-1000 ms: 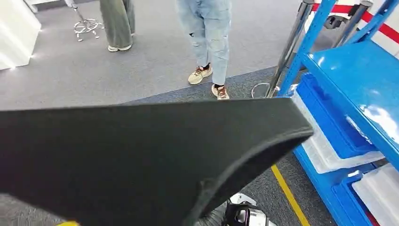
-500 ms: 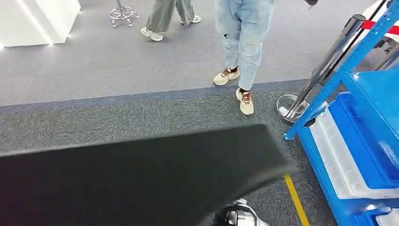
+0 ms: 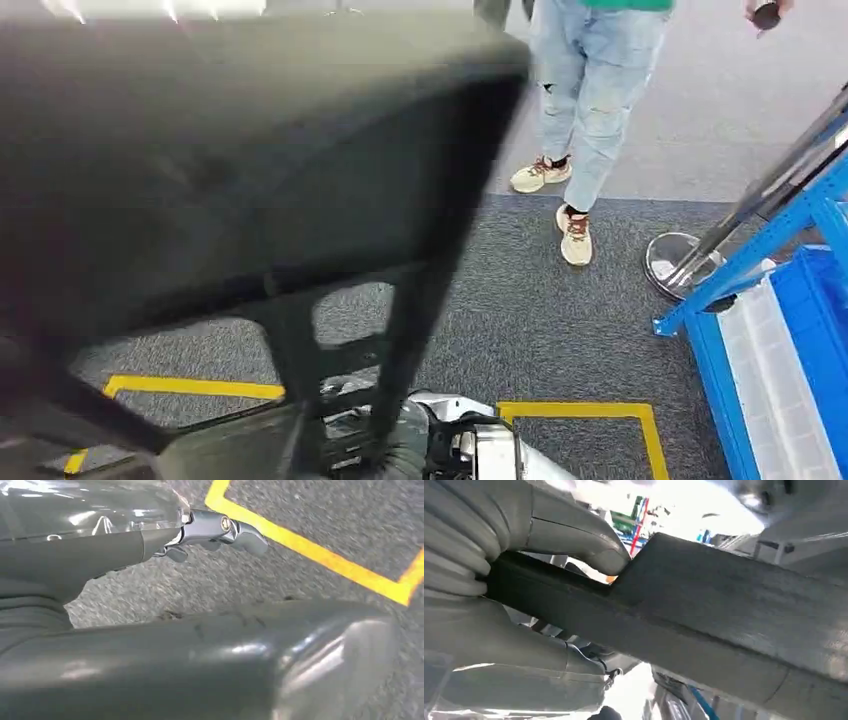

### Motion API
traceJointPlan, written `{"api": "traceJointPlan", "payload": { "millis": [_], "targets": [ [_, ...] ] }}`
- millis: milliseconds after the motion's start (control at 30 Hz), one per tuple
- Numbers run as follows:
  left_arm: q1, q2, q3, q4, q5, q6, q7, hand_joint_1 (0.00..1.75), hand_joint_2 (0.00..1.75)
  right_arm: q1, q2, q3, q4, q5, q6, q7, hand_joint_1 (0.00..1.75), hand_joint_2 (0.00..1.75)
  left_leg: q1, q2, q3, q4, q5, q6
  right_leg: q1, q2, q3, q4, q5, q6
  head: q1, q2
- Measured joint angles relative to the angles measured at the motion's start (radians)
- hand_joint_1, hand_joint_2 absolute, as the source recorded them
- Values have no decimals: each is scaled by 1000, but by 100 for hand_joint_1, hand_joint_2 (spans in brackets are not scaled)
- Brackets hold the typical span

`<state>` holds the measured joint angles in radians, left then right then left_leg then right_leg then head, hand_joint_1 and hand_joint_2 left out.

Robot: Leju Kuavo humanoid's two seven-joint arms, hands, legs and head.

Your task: Take the parts from the cabinet and place them on the table.

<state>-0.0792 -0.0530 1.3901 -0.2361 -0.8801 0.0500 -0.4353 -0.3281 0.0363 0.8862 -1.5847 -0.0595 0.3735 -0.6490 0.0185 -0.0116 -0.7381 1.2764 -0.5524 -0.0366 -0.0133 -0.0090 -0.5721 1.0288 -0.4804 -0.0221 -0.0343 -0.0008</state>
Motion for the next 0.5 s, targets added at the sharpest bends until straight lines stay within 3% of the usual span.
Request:
{"api": "traceJointPlan", "payload": {
  "millis": [33,67,100,133,167,200,233,333,367,400,433,500],
  "targets": [
    [1,3,-4,0,-1,-4,-1,0,0,4,-11,-3,3,3,0,-8,166,175,1,4,-22,46,-10,-1,2,-15,0,0,-2,-3,0,0],
    [6,5,-6,0,-1,-6,-1,0,0,6,-18,-3,5,8,-2,-8,166,175,1,6,-17,40,5,0,4,-25,0,0,-3,-3,0,0],
    [9,8,-8,0,-6,-10,-1,0,0,8,-22,-3,8,10,-5,-9,166,175,1,6,9,-7,36,2,5,-34,2,0,-4,-3,0,0],
    [10,9,-12,0,-18,-18,-3,0,0,11,-26,-4,9,23,-22,-11,166,175,1,11,54,-91,79,5,6,-44,5,0,-6,-3,0,0],
    [9,17,-23,0,-35,-29,-5,0,0,17,-28,-10,9,36,-43,-14,166,175,-2,32,107,-186,119,12,7,-55,9,0,-9,0,0,0],
    [6,23,-34,0,-46,-41,-6,0,0,26,-33,-19,9,48,-63,-20,166,175,-12,80,136,-242,109,19,9,-65,12,0,-12,4,0,0],
    [1,28,-44,0,-56,-48,-6,0,0,35,-40,-27,8,55,-73,-26,166,175,-23,77,139,-252,110,30,15,-74,11,2,-15,9,0,0],
    [6,43,-59,0,-63,-53,-6,0,0,61,-52,-37,4,72,-85,-27,166,175,-28,48,132,-252,111,43,10,-98,17,-5,-15,21,1,0],
    [7,44,-64,0,-66,-53,-6,0,0,71,-53,-40,-5,76,-85,-27,166,175,-17,34,146,-272,121,54,13,-98,19,-1,-24,31,0,0],
    [9,43,-69,0,-67,-55,-8,0,0,77,-56,-43,-13,82,-85,-24,166,175,-18,27,151,-279,123,57,7,-50,15,20,-37,35,2,0],
    [6,43,-74,0,-70,-56,-8,0,0,83,-58,-44,-21,85,-85,-24,166,175,-17,21,151,-280,125,64,6,-18,-10,71,-68,36,2,0],
    [0,43,-81,0,-72,-56,-17,0,0,102,-68,-50,-25,91,-81,-22,166,175,-17,-3,150,-279,124,68,5,4,-94,231,-140,38,3,0]
  ]
}}
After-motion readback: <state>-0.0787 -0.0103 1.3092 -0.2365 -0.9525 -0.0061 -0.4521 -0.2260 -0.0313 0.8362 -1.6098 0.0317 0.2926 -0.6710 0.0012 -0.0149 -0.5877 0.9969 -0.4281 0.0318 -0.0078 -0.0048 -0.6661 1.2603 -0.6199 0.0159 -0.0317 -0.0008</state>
